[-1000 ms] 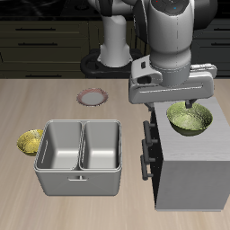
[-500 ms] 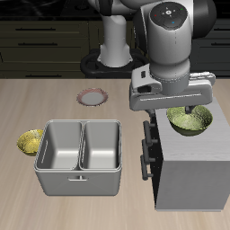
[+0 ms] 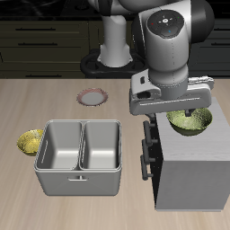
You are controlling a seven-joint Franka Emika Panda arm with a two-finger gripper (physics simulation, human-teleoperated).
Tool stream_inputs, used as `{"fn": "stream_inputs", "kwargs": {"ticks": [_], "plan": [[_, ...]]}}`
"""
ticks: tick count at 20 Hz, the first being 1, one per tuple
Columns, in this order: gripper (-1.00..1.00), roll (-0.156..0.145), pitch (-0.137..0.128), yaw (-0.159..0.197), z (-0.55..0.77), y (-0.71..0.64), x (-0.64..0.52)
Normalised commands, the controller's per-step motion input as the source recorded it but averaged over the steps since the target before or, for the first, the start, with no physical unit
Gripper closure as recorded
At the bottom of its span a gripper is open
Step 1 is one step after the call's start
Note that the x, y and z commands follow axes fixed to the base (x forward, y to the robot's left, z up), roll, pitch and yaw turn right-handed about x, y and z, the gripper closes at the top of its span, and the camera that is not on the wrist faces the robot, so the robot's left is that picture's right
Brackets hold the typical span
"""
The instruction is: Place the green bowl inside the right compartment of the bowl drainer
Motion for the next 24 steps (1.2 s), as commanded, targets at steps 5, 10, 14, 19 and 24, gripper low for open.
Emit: {"fn": "stream_inputs", "kwargs": {"ticks": [5, 10, 14, 19, 24], "plan": [[1.0, -0.003, -0.009, 0.002, -0.05, -0.07, -0.03], [1.0, 0.003, -0.021, 0.019, 0.0, -0.07, -0.04], [1.0, -0.015, -0.001, -0.005, 0.06, -0.11, -0.04], [1.0, -0.011, 0.006, 0.0, 0.01, -0.08, -0.01], [1.0, -0.022, -0.002, -0.002, 0.03, -0.16, -0.05]]}}
